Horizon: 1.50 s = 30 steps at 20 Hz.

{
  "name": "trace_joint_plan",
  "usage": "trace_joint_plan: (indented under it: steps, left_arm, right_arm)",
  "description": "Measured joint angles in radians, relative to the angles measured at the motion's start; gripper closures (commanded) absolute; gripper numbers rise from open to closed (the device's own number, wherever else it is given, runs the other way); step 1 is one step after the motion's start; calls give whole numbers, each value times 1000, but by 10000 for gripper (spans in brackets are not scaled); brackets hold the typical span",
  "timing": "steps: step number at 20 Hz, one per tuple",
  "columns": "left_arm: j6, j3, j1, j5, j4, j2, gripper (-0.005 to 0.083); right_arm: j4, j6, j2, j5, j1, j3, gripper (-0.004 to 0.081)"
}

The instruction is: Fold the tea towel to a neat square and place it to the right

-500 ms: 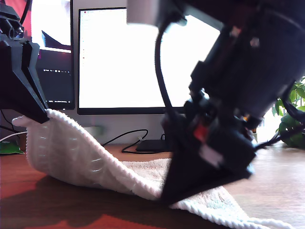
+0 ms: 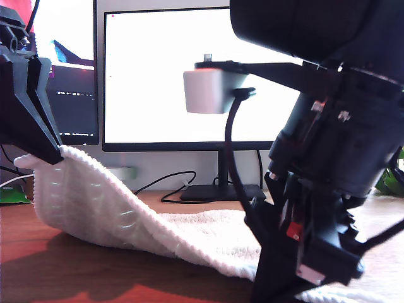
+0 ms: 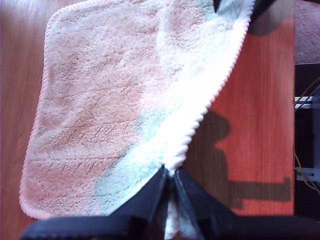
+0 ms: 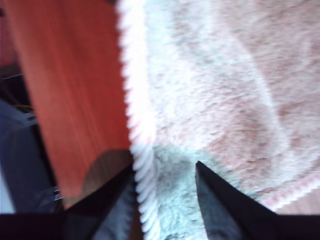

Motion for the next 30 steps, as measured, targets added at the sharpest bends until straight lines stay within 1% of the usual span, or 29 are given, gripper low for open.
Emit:
trace_joint_plan:
  steps: [2,4,7,10,12,16,18,21,23,25,26,29,30]
  left_arm:
    - [0,0,0,0,0,0,797]
    - [0,0,0,0,0,0,797]
    - [0,0,0,-1,-5,0,797]
    - [0,0,0,0,-20,0,797]
    - [0,0,0,-3,-67,0,797]
    - [-50,0,-3,13,-132,0,797]
    - [-90,0,-3,44,-177,0,797]
    - [-127,0,-4,97,-232,0,797]
    - [-132,0,-4,135,-260,0,797]
    - [-135,0,-5,154,-281,0,797]
    - [-140,0,-10,164,-290,0,797]
    - [-157,3,-40,182,-349,0,797]
    - [-157,3,-53,195,-365,0,797]
  right_arm:
    - [0,-21,0,7,0,0,621]
    - [0,-23,0,7,0,0,675]
    - [-8,-22,0,7,0,0,779]
    - [-25,-21,0,6,0,0,783]
    - [-77,5,0,6,0,6,783]
    - [-234,42,0,-16,7,82,783]
    - [-328,78,0,-44,7,133,783]
    - [-471,81,0,-63,7,208,783]
    - [-536,81,0,-65,7,239,783]
    - [-587,81,0,-77,7,257,783]
    - [-610,82,0,-94,7,262,783]
    - [-676,84,0,-187,9,272,783]
    - [-697,84,0,-204,13,274,783]
